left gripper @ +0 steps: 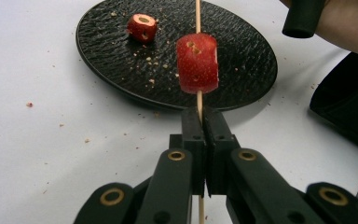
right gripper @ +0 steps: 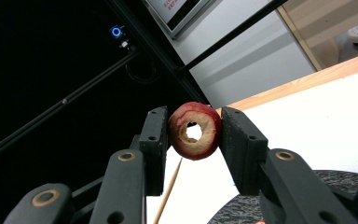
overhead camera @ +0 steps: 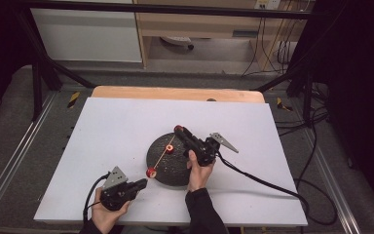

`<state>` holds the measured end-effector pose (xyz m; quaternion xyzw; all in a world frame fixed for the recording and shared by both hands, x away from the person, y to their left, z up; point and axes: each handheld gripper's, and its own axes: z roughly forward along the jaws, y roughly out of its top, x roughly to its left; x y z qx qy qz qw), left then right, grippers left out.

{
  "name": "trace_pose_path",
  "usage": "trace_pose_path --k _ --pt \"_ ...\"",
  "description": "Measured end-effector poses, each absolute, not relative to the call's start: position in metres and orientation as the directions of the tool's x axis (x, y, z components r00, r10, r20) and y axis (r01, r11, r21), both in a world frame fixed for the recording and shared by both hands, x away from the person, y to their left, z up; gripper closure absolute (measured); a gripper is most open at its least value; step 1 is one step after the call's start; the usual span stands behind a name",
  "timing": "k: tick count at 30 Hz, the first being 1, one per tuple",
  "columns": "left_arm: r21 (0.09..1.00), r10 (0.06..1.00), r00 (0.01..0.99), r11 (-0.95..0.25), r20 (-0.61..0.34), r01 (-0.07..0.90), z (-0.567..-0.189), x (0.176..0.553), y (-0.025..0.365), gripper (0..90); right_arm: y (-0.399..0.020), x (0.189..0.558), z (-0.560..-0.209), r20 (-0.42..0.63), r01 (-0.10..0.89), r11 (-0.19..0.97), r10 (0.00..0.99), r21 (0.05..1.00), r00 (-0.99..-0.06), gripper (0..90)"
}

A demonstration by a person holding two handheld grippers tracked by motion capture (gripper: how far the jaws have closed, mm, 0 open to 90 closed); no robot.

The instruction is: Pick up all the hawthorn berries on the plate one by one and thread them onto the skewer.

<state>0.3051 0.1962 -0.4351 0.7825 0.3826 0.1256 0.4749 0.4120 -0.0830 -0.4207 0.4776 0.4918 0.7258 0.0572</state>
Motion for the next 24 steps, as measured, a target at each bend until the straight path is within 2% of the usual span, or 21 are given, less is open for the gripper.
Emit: trace_pose_path --k 24 --pt "0.84 0.726 0.657 -0.213 -0.206 0.499 -0.429 0.309 0.183 88.0 -0.081 0.408 -0.424 0.636 0.394 -0.503 0.549 0.769 -0.543 63.2"
